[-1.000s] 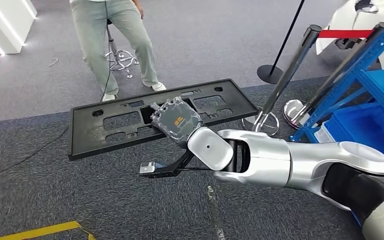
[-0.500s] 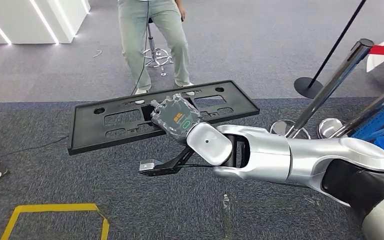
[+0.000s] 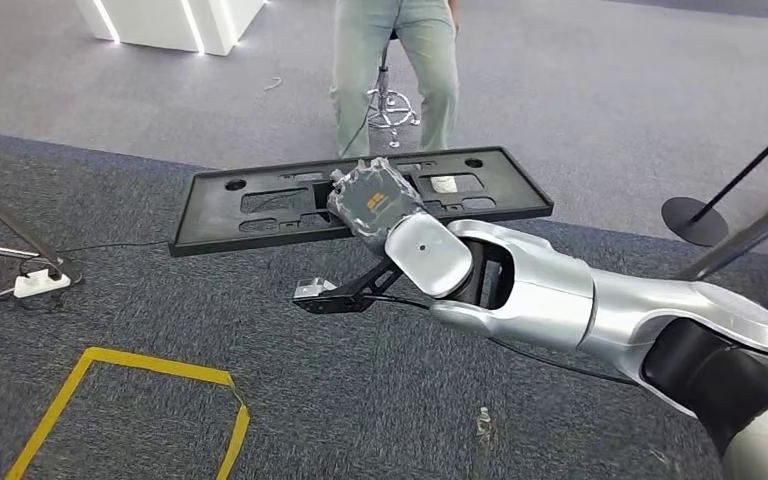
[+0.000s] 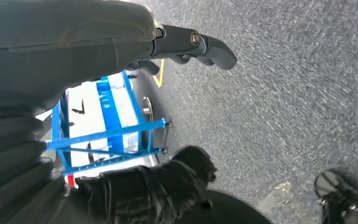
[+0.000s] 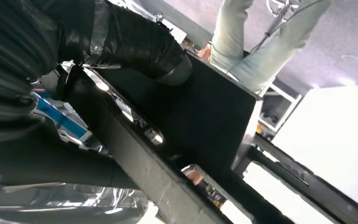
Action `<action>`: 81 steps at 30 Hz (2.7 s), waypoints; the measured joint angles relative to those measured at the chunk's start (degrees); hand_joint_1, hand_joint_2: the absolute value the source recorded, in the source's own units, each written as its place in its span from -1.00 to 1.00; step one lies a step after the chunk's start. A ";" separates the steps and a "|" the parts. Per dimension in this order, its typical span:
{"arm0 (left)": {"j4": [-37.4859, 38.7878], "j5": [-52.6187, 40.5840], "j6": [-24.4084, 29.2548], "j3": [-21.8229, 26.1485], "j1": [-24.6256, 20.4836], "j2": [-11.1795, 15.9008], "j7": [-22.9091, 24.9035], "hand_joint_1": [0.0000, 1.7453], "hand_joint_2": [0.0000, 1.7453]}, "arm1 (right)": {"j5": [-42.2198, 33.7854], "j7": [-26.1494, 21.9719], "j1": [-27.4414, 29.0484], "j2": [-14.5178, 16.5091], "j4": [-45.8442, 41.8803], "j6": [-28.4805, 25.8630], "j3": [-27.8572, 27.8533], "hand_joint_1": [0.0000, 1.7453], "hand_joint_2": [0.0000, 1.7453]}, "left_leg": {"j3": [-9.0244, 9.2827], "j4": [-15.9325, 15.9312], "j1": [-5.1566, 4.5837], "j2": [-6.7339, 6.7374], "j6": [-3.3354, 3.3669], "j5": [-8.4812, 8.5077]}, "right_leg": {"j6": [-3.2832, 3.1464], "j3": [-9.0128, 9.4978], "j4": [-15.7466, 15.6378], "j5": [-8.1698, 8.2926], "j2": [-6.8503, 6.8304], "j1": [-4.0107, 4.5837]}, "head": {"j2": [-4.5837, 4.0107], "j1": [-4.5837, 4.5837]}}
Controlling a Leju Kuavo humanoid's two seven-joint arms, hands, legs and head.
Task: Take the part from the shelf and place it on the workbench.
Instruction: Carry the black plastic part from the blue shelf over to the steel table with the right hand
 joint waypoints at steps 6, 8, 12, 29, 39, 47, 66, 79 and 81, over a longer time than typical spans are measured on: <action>0.00 0.04 -0.46 0.02 -0.08 0.02 0.34 -1.00 1.00 | 1.65 0.03 1.57 -0.66 0.10 4.89 -4.87 1.00 1.00 | -0.16 1.19 0.02 -5.40 -0.22 -0.68 | 0.06 -0.70 -3.57 5.35 3.77 -0.70 | 0.00 0.06; 0.00 0.04 -0.46 0.02 -0.06 0.04 0.56 -1.00 1.00 | 2.13 0.03 1.94 -0.68 -0.05 5.50 -6.91 1.00 1.00 | -0.77 1.68 0.13 -6.92 -0.87 -0.79 | 0.04 1.02 -7.70 6.56 6.26 -1.05 | 0.00 -0.01; 0.02 0.05 -0.39 0.04 0.38 0.10 0.73 -1.00 1.00 | 2.67 0.03 2.56 -0.68 -0.34 6.56 -9.40 1.00 1.00 | -1.71 1.81 0.43 -7.41 -2.27 -0.60 | -1.13 2.04 -8.94 6.60 4.06 -0.78 | 0.00 -0.15; 0.02 0.06 0.25 0.15 0.41 0.30 0.34 -1.00 1.00 | 10.16 0.04 9.54 -4.06 -6.15 16.65 -23.45 1.00 1.00 | 0.72 -0.29 -0.64 1.00 0.67 -0.49 | -0.37 2.66 -5.09 1.95 -1.90 0.30 | 0.00 -0.33; 0.02 0.05 0.40 0.15 0.07 0.37 1.33 -1.00 1.00 | 9.50 -0.03 12.30 -6.25 -9.09 16.49 -28.37 1.00 1.00 | -0.34 1.47 -0.36 -6.74 -0.64 -1.03 | 0.14 1.98 -8.16 5.89 6.16 -1.09 | 0.00 -0.22; 0.00 0.05 0.50 0.15 0.00 0.32 0.77 -1.00 1.00 | 8.35 -0.16 12.02 -6.11 -9.14 15.22 -28.09 1.00 1.00 | -8.12 15.40 -0.20 0.02 -2.55 -7.26 | -2.45 2.57 -9.14 6.31 -0.82 -0.20 | 0.00 -0.91; 0.01 0.05 0.96 0.15 -0.13 0.44 1.35 -1.00 1.00 | 6.09 -0.19 11.03 -5.69 -8.32 13.64 -25.80 1.00 1.00 | 1.42 0.51 -0.34 -4.91 0.32 -1.83 | 0.33 -1.59 -1.19 4.11 2.27 -0.67 | 0.00 -0.38; 0.00 0.05 0.49 0.14 0.01 0.39 1.45 -1.00 1.00 | 5.61 -0.19 11.68 -5.30 -7.30 11.76 -25.15 1.00 1.00 | -8.31 16.04 -0.03 0.37 -2.96 -6.90 | -2.37 2.83 -9.23 5.88 -1.93 -0.53 | 0.00 -0.97; 0.00 0.05 0.44 0.13 0.09 0.40 1.50 -1.00 1.00 | 5.23 -0.19 11.82 -5.29 -7.13 11.15 -25.10 1.00 1.00 | -5.33 10.15 -0.01 0.96 -2.72 -3.37 | -2.16 3.29 -9.22 5.50 -3.16 -0.47 | 0.00 -0.97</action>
